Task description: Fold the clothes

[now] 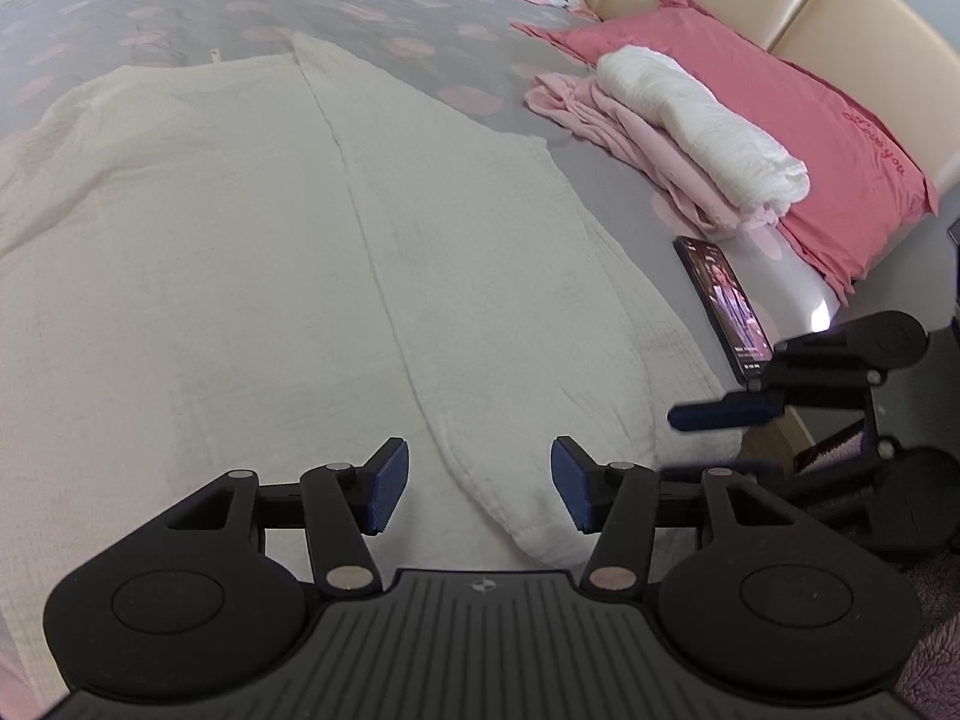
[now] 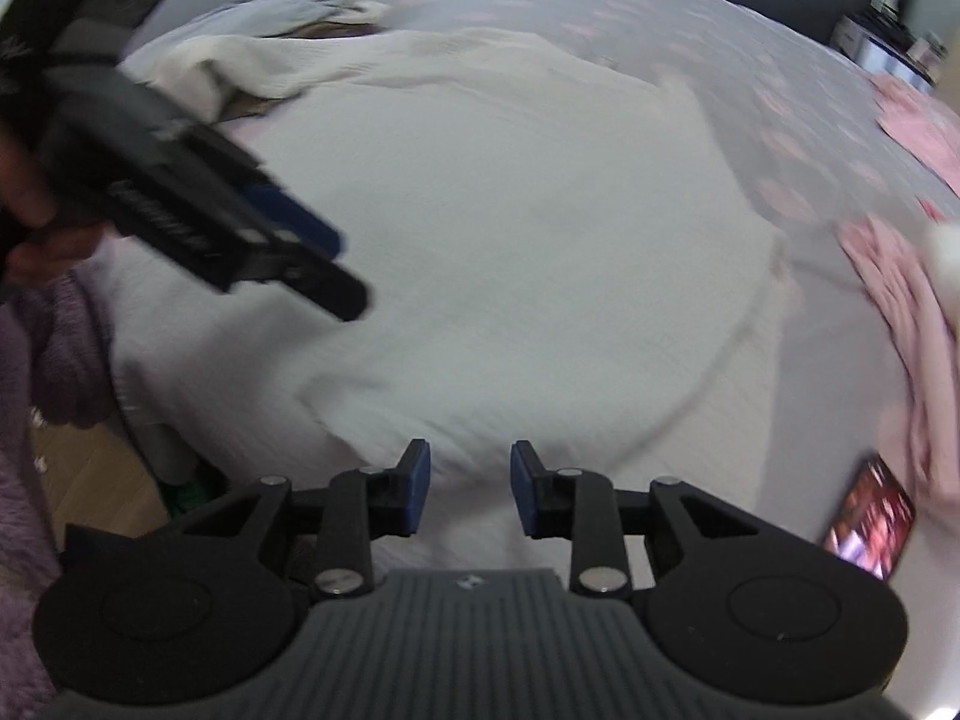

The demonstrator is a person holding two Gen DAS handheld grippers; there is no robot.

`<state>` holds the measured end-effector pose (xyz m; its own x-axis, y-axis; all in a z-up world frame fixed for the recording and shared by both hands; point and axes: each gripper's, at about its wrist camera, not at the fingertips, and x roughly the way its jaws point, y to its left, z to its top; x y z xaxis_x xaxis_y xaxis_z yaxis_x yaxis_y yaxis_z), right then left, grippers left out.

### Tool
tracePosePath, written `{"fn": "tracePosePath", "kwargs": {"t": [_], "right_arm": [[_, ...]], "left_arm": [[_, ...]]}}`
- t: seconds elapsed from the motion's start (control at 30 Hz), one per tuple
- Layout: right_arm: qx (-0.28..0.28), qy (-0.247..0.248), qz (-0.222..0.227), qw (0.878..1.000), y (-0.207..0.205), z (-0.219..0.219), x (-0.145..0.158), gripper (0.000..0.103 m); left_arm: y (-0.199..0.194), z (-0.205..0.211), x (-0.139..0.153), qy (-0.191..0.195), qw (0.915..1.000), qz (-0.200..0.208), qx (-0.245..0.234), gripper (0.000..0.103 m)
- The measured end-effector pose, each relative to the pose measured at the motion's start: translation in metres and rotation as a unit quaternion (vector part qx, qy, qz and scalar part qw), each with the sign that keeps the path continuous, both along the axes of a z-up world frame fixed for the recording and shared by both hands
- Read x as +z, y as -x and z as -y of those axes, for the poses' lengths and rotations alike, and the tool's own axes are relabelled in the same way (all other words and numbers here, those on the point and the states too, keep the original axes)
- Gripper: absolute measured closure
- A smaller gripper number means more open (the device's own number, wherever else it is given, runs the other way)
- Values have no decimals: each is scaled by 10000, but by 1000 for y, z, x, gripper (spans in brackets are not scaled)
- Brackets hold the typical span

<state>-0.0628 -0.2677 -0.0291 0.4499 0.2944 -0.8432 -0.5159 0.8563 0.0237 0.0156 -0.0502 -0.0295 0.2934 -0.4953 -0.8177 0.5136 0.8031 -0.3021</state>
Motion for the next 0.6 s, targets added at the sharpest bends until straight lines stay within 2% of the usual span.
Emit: {"fn": "tracePosePath", "kwargs": {"t": [0.17,0.2,0.23,0.3,0.33,0.37,0.4,0.47,0.53,0.6], "right_arm": [[-583,-214,-313,9976,-8,20,-8,70],[-625,-251,-380,9970,-9,21,-11,70],[-635,-270,-436,9967,-8,22,-15,70],[-586,-271,-551,9964,-8,18,-23,69],[-512,-254,-618,9965,-8,16,-27,68],[-425,-246,-669,9966,-8,14,-30,67],[-330,-256,-692,9967,-7,11,-32,67],[-147,-261,-631,9976,-2,2,-35,66],[6,-231,-536,9983,2,-7,-37,58],[80,-130,-438,9989,3,-13,-38,56]], "left_arm": [[3,15,-9,-231,9996,-89,-161,53],[3,18,-13,-327,9992,-135,-176,57],[3,20,-17,-375,9989,-211,-212,61],[3,23,-25,-404,9982,-337,-282,79],[3,24,-28,-385,9980,-380,-314,83],[3,24,-30,-272,9981,-426,-358,96],[3,22,-28,-159,9983,-428,-362,100],[2,20,-24,-28,9989,-348,-317,102],[0,15,-18,-138,9997,-151,-151,102],[-4,10,-15,-374,9993,-9,95,102]]}}
